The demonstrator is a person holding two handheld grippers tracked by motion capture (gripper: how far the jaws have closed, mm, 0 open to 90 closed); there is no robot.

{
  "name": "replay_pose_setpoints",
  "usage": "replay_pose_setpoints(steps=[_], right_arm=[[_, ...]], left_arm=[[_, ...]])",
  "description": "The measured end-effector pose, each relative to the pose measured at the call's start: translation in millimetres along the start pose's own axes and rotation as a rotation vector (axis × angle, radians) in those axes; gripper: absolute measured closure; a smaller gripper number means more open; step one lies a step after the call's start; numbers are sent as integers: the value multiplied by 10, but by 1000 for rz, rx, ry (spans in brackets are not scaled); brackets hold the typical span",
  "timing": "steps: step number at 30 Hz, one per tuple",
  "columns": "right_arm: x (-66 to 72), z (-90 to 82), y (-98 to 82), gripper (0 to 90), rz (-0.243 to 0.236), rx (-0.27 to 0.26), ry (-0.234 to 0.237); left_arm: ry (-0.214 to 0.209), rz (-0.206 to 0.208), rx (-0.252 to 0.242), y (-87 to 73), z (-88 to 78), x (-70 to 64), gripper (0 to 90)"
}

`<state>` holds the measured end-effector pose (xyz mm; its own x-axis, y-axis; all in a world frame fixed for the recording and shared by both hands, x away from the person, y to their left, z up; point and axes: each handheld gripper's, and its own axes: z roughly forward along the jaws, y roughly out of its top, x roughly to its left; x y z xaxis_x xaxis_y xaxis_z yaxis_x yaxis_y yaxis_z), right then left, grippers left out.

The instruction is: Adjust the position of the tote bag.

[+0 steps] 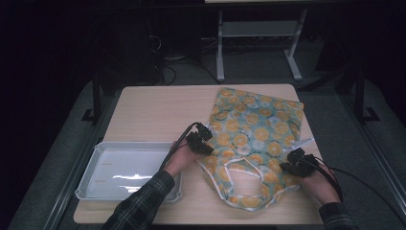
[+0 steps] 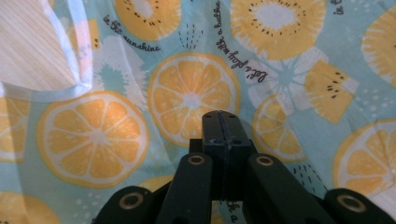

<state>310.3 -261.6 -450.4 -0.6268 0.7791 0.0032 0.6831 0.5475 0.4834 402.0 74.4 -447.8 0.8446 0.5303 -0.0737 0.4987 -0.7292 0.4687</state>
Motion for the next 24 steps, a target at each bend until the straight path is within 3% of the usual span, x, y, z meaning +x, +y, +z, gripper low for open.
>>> replay_pose_setpoints(steps=[12, 24], right_arm=[[26, -7, -16, 899, -3, 10, 18], [111, -22, -26, 899, -43, 23, 38]], left_arm=[[-14, 15, 20, -93, -54, -105, 900], [-32, 28, 30, -264, -138, -244, 900]])
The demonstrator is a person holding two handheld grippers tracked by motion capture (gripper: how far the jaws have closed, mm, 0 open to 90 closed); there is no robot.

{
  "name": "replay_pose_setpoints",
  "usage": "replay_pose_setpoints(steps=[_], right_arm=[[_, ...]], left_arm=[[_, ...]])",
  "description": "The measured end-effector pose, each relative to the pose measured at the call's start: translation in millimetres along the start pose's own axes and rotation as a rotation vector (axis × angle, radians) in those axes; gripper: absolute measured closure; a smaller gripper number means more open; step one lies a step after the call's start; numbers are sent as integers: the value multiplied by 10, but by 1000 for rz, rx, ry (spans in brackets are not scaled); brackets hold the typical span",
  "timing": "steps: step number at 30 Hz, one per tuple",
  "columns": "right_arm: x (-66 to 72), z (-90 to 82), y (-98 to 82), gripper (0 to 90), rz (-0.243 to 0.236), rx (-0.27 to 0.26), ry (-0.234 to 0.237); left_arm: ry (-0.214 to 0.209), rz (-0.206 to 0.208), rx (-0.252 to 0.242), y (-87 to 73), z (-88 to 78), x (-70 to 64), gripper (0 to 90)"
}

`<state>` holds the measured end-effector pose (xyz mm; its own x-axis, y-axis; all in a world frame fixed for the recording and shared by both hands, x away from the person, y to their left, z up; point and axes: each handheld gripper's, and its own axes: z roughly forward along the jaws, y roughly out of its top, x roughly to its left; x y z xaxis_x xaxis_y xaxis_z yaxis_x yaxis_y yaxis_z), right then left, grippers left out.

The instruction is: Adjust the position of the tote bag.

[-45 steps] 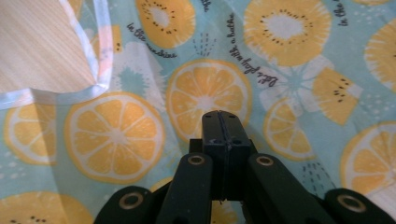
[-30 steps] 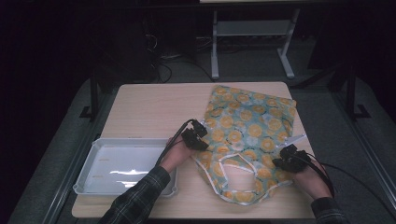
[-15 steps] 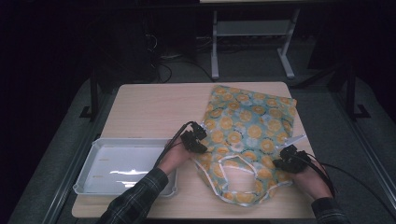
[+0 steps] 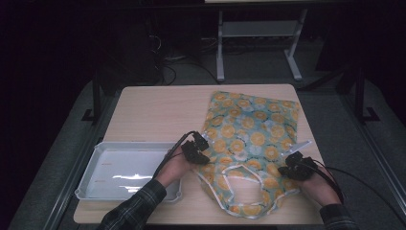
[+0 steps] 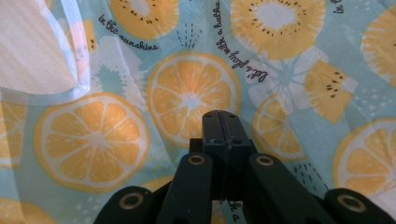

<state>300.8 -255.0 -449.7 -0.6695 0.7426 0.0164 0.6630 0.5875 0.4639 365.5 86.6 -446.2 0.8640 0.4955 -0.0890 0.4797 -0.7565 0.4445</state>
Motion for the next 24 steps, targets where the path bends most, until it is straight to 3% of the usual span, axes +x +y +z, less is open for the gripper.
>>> replay_pose_setpoints(steps=[12, 19, 24], right_arm=[[178, -27, -34, 899, -57, 16, 33], [339, -72, -125, 899, -99, 12, 65], [425, -99, -170, 899, -121, 17, 73]], left_arm=[[-20, 26, 21, -166, -84, -142, 900], [-10, 78, 58, -243, -136, -261, 900], [-22, 77, 61, -260, -145, -280, 900]])
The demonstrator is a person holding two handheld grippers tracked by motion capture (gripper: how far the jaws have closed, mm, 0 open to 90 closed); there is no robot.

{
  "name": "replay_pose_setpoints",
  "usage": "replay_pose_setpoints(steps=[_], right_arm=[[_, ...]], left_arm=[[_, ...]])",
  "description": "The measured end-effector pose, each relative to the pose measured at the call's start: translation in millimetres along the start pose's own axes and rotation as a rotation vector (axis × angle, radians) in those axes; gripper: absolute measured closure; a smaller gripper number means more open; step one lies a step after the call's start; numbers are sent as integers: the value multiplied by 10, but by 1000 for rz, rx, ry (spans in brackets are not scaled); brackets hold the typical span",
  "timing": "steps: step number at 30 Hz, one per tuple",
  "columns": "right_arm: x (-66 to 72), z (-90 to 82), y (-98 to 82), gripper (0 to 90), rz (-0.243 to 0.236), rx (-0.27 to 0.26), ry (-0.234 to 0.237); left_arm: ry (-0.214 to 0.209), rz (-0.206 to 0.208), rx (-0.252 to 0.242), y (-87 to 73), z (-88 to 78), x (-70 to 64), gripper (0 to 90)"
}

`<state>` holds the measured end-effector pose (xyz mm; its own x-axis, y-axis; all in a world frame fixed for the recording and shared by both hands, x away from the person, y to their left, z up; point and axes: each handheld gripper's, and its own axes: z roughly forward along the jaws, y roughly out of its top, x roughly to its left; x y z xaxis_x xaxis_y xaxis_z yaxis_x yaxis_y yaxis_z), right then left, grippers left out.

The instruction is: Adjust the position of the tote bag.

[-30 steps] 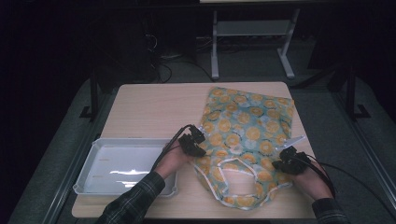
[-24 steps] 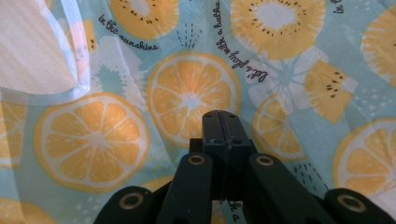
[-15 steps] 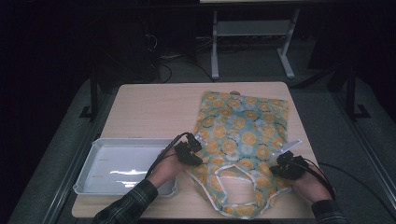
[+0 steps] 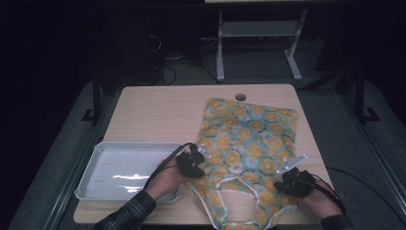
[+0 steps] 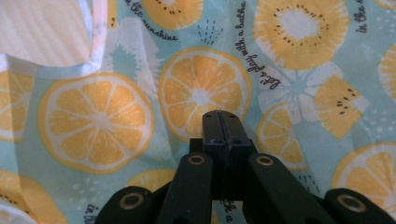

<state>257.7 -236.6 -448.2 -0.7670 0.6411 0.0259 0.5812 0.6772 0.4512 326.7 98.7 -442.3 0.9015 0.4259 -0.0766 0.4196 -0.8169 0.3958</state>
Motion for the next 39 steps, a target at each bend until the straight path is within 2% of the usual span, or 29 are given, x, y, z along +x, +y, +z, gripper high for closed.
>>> replay_pose_setpoints(steps=[3, 7, 12, 14, 15, 19, 20, 22, 27, 31, 38, 39], right_arm=[[14, -7, -19, 899, 3, -5, 8], [9, -20, -36, 899, -5, -21, 0], [13, -138, -51, 897, 5, -89, -1], [19, -161, -60, 895, 9, -99, 0], [41, -199, -91, 860, 12, -118, 8], [74, -238, -152, 805, 17, -137, 18], [102, -260, -213, 757, 18, -143, 37], [140, -281, -268, 699, 23, -157, 42], [234, -314, -366, 572, 8, -176, 68], [285, -326, -382, 503, -8, -189, 89], [325, -330, -330, 441, -36, -215, 126], [341, -313, -299, 410, -51, -211, 127]], left_arm=[[-4, 0, -3, -8, -2, -3, 900], [-30, -17, -35, -42, -24, 0, 900], [-60, 11, -93, -108, -199, 0, 899], [-65, 16, -107, -127, -242, 4, 896], [-68, 12, -147, -178, -333, -9, 842], [-75, 18, -179, -264, -431, -36, 778], [-77, 27, -194, -325, -474, -65, 762], [-81, 31, -207, -382, -498, -106, 706], [-94, 46, -209, -495, -503, -221, 583], [-108, 65, -205, -512, -468, -292, 479], [-110, 73, -215, -473, -419, -308, 402], [-104, 80, -215, -446, -399, -314, 393]])
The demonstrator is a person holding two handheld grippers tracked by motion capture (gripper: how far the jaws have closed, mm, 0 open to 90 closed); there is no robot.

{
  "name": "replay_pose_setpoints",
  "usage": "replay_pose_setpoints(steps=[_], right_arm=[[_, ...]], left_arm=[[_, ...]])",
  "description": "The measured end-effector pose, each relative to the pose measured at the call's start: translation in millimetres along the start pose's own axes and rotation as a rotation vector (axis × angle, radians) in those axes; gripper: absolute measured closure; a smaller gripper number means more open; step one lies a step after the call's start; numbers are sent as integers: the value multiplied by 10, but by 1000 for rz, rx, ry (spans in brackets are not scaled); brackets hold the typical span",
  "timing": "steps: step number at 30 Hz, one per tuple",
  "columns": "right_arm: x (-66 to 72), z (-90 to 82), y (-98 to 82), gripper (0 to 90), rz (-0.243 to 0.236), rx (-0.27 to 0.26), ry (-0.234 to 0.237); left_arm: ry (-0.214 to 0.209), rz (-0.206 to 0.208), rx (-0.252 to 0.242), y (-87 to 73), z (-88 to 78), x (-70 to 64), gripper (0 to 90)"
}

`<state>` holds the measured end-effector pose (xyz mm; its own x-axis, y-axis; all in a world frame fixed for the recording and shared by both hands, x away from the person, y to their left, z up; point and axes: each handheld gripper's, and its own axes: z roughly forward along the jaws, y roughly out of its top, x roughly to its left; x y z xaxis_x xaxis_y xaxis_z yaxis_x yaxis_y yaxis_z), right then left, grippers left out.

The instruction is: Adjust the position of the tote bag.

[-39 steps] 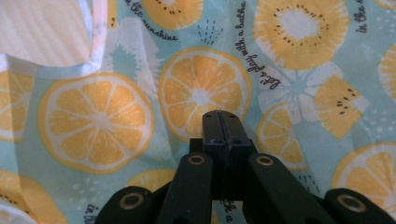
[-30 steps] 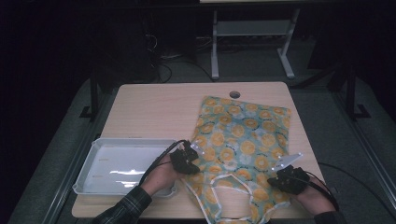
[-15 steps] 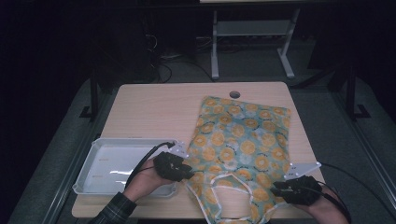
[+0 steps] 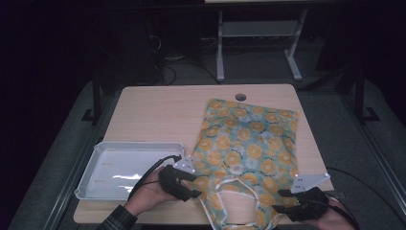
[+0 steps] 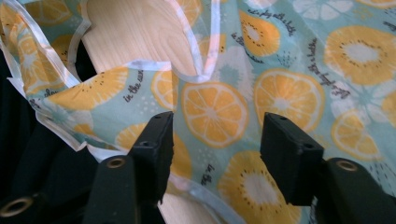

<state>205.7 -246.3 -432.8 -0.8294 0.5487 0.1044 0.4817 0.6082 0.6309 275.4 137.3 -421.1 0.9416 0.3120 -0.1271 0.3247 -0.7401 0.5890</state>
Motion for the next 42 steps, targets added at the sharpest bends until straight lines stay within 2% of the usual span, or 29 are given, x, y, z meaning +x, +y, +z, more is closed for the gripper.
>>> replay_pose_setpoints(steps=[4, 7, 11, 14, 18, 20, 23, 27, 28, 32, 34, 40, 42], right_arm=[[20, 59, 43, 390, -23, 16, 16], [44, 55, 51, 381, -28, 8, 35], [66, 37, 33, 369, -31, 6, 56], [67, 19, 30, 370, -30, -4, 34], [3, 20, 25, 355, -19, -9, 16], [-11, 14, 18, 346, -14, 1, 13], [-14, 7, 4, 323, -8, -5, 20], [66, -20, 45, 287, -32, -21, 30], [81, -2, 47, 277, -35, -17, 37], [118, 71, 61, 239, -46, 11, 55], [127, 91, 71, 210, -50, 15, 51], [140, 149, 36, 155, -60, 48, 71], [176, 216, 29, 138, -83, 77, 73]], left_arm=[[3, 18, -3, 62, 34, -11, 375], [-13, 46, 12, 79, 57, -30, 359], [-25, 60, 14, 92, 92, -52, 337], [-15, 68, 20, 101, 84, -50, 337], [-2, 55, 8, 126, 61, 17, 341], [-8, 68, -3, 133, 50, 31, 338], [-26, 69, 8, 154, 78, 33, 295], [-45, 114, 65, 204, 146, -19, 242], [-49, 121, 65, 202, 140, -23, 240], [-48, 122, 60, 202, 129, -20, 223], [-53, 140, 90, 211, 158, -17, 208], [-55, 168, 134, 217, 288, -64, 176], [-63, 181, 152, 221, 353, -102, 170]])
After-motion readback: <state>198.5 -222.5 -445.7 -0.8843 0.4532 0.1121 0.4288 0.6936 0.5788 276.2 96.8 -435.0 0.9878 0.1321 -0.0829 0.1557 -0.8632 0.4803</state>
